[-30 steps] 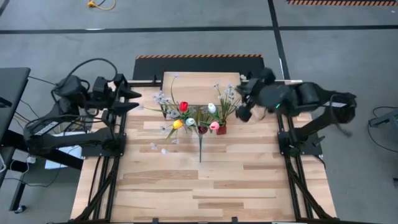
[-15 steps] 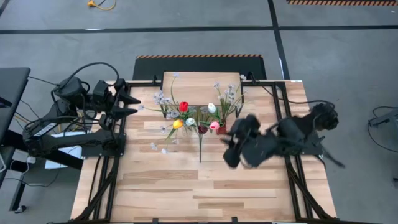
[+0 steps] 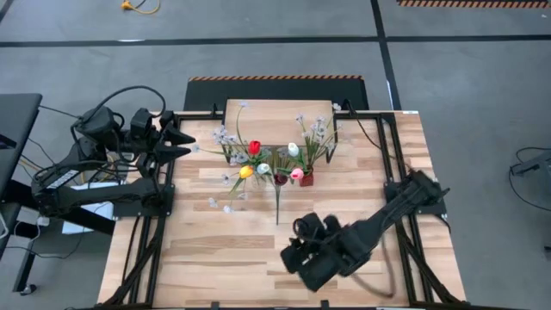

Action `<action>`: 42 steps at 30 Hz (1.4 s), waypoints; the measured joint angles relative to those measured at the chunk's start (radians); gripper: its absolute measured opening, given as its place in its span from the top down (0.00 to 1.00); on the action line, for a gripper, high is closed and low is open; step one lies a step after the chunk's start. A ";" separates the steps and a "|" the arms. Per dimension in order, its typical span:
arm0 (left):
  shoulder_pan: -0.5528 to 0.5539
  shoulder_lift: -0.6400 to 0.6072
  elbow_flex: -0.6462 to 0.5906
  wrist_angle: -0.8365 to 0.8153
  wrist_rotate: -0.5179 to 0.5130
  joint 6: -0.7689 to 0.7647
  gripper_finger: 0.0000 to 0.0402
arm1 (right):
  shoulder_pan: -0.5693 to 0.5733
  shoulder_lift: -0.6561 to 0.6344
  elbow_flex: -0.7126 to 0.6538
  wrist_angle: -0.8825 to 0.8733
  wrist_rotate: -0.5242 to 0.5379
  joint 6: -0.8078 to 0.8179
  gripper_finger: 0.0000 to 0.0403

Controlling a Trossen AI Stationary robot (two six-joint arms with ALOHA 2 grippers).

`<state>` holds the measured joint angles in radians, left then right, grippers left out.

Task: Pick and place flowers into a vace then onto a shelf
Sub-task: Put the white flower into the red vase

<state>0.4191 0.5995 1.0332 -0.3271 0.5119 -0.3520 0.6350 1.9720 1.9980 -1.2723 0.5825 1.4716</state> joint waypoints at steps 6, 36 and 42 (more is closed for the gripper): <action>0.000 -0.012 0.000 -0.011 0.005 -0.017 0.61 | -0.014 0.155 0.000 0.097 0.053 0.291 0.64; 0.000 -0.026 0.000 -0.153 0.004 0.009 0.61 | -0.191 0.457 0.000 0.163 0.000 0.296 0.66; 0.000 -0.026 0.000 -0.153 0.004 0.009 0.61 | -0.239 0.457 0.000 0.163 -0.011 0.221 0.66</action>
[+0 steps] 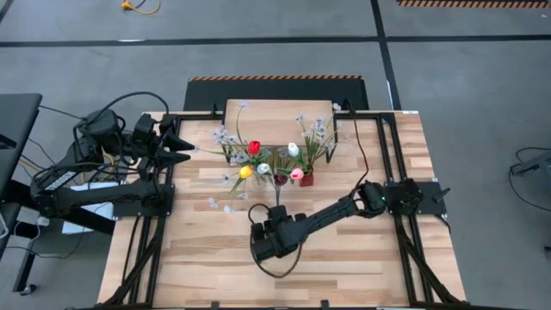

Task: Pick and place flowers into a vace then onto a shelf
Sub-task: Put the white flower into the red vase

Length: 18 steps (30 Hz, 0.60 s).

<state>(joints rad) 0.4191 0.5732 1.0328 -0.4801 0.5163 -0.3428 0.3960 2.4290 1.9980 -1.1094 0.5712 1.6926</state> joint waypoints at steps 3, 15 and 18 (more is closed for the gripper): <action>0.000 0.000 0.000 0.000 0.000 -0.007 0.61 | -0.023 0.000 0.000 -0.009 -0.021 -0.002 0.67; 0.000 0.000 0.000 0.000 0.000 -0.011 0.61 | -0.051 0.000 0.000 -0.012 -0.077 -0.044 0.67; 0.000 0.000 0.000 0.000 0.000 -0.011 0.61 | -0.051 -0.002 -0.006 -0.006 -0.098 -0.044 0.67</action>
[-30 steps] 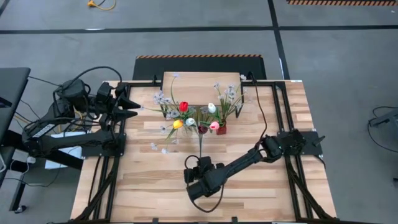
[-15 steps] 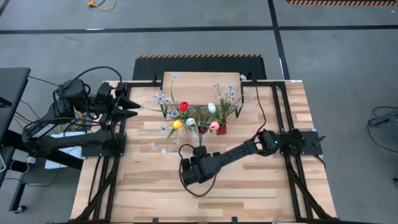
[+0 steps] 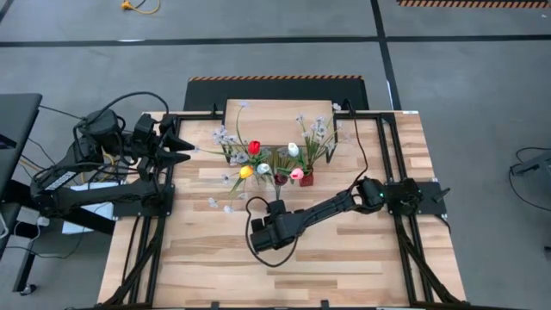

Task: Pick and place flowers into a vace then onto a shelf
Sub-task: Put the white flower into the red vase

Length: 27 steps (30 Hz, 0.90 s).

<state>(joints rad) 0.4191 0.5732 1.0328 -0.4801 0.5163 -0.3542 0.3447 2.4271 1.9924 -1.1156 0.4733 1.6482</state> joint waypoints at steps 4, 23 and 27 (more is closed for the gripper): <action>0.000 0.000 0.000 0.000 0.000 0.000 0.61 | 0.003 -0.003 -0.041 0.051 -0.026 0.000 0.67; 0.000 0.000 0.000 0.000 0.000 0.007 0.61 | 0.035 -0.006 -0.114 0.070 -0.030 0.211 0.91; 0.000 0.000 0.000 0.000 0.000 0.008 0.61 | 0.034 -0.006 -0.115 0.069 -0.040 0.222 0.98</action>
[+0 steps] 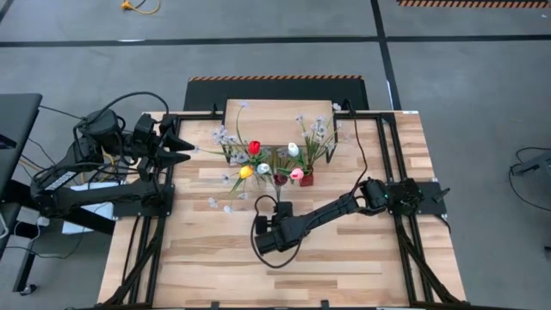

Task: Pick and place flowers into a vace then onto a shelf
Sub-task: Put the white flower into the red vase

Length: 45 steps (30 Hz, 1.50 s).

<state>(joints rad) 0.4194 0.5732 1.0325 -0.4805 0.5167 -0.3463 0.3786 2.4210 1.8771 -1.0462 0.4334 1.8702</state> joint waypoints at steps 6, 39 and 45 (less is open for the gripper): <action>0.000 0.000 0.000 0.000 0.000 0.003 0.61 | 0.001 0.000 -0.001 0.000 -0.001 0.043 0.99; 0.000 0.000 0.000 -0.002 0.000 0.003 0.61 | 0.174 0.014 0.202 -0.046 -0.271 0.042 1.00; 0.000 0.000 0.000 -0.007 0.000 0.003 0.61 | 0.223 0.012 0.260 -0.056 -0.260 0.067 1.00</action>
<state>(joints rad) 0.4194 0.5735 1.0325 -0.4877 0.5167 -0.3431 0.6021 2.4332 2.1367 -1.1026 0.1729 1.9373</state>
